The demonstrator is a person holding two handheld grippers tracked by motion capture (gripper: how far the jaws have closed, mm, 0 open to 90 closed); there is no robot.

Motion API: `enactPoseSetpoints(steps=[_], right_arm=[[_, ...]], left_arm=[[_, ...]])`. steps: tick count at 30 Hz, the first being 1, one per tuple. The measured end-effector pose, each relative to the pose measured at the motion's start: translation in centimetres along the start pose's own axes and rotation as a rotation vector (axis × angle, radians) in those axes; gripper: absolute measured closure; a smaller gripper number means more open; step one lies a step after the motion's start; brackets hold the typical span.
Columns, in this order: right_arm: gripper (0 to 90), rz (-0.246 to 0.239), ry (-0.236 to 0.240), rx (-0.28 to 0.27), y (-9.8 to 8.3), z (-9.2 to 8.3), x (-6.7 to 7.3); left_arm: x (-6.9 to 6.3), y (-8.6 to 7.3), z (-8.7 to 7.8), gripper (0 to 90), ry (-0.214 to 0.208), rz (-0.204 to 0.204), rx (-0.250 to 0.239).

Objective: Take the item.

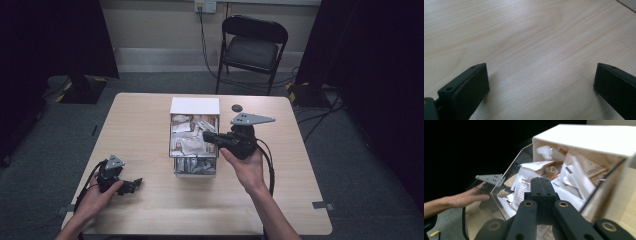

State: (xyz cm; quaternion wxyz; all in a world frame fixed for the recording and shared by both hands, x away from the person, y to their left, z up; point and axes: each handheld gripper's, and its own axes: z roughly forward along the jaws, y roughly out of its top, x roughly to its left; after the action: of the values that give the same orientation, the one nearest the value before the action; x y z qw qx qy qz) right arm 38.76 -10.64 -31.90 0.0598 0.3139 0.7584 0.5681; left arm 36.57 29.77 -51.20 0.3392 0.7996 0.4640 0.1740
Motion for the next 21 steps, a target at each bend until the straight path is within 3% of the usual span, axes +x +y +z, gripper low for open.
enactPoseSetpoints(steps=[11, 16, 21], right_arm=[[90.0, 0.003, 0.009, -0.044, 0.41, -0.73, -0.38], [90.0, 0.005, -0.012, -0.004, 0.14, -0.30, -0.56], [87.9, 0.005, -0.026, -0.003, 0.01, -0.21, -0.89]], left_arm=[[0.00, 0.00, 0.00, 0.0, 0.000, 0.000, 0.000], [0.01, 0.00, -0.01, 0.0, 0.000, 0.002, 0.001], [0.02, 0.00, -0.01, 0.0, 0.000, 0.002, 0.001]])
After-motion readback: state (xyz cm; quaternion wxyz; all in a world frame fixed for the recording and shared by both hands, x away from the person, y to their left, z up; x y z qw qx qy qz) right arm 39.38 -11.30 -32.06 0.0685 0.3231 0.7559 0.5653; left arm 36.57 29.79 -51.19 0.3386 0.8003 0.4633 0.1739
